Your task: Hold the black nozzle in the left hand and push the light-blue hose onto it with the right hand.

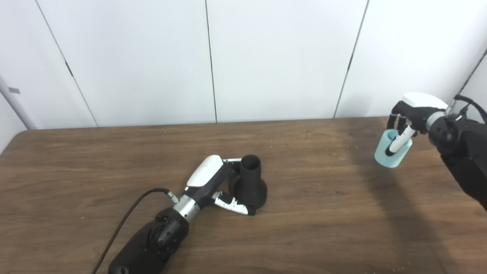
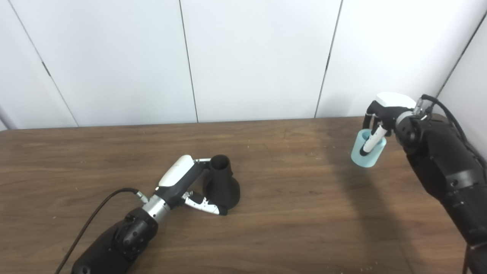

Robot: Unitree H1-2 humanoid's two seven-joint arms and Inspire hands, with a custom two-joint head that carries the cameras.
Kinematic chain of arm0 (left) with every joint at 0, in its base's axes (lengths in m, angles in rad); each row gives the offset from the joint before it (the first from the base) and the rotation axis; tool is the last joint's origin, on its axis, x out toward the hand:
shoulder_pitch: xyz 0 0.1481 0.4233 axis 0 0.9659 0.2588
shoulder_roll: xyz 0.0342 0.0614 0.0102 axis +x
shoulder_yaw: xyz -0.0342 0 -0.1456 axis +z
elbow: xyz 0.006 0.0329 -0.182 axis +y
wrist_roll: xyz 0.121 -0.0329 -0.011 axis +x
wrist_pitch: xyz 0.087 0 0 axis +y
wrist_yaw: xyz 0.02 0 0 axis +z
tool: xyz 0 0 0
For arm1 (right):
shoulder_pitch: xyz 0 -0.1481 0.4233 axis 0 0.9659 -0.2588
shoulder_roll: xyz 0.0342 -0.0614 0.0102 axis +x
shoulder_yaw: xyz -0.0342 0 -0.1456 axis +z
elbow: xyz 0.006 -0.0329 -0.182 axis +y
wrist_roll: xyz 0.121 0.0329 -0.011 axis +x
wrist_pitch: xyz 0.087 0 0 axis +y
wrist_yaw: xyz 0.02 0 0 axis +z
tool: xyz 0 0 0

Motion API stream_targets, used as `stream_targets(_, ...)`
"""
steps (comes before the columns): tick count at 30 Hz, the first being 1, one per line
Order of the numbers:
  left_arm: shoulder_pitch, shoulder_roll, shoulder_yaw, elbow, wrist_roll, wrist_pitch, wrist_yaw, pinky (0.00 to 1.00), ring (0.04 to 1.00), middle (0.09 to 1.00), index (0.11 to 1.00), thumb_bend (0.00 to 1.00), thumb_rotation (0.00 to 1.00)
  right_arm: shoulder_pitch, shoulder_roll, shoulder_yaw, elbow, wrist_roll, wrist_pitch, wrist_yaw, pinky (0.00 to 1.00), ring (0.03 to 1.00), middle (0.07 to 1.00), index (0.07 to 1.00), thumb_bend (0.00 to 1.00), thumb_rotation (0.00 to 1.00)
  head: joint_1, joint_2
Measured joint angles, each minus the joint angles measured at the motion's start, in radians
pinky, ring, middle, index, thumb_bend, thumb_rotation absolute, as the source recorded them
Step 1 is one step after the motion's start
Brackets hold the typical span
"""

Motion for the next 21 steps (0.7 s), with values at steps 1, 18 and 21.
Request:
stream_targets(1, 0.000, 0.000, 0.000, 0.000, 0.000, 0.000, 0.000, 0.65, 0.582, 0.475, 0.476, 0.52, 0.09, 0.000, 0.000, 0.001, -0.002, -0.002, 0.000, 0.000, 0.15, 0.242, 0.392, 0.505, 0.52, 0.00, 0.000, 0.000)
stream_targets(18, 0.001, -0.001, -0.001, -0.004, 0.000, 0.002, -0.001, 0.66, 0.580, 0.472, 0.476, 0.52, 0.09, 0.009, 0.018, 0.007, -0.343, 0.041, -0.003, 0.104, 0.18, 0.264, 0.392, 0.507, 0.52, 0.00, 0.006, 0.000)
stream_targets(21, 0.001, -0.003, -0.001, -0.004, 0.000, 0.004, -0.002, 0.66, 0.580, 0.472, 0.476, 0.52, 0.09, -0.008, 0.028, 0.007, -0.381, 0.065, -0.003, 0.134, 0.23, 0.310, 0.409, 0.514, 0.53, 0.00, 0.009, 0.000)
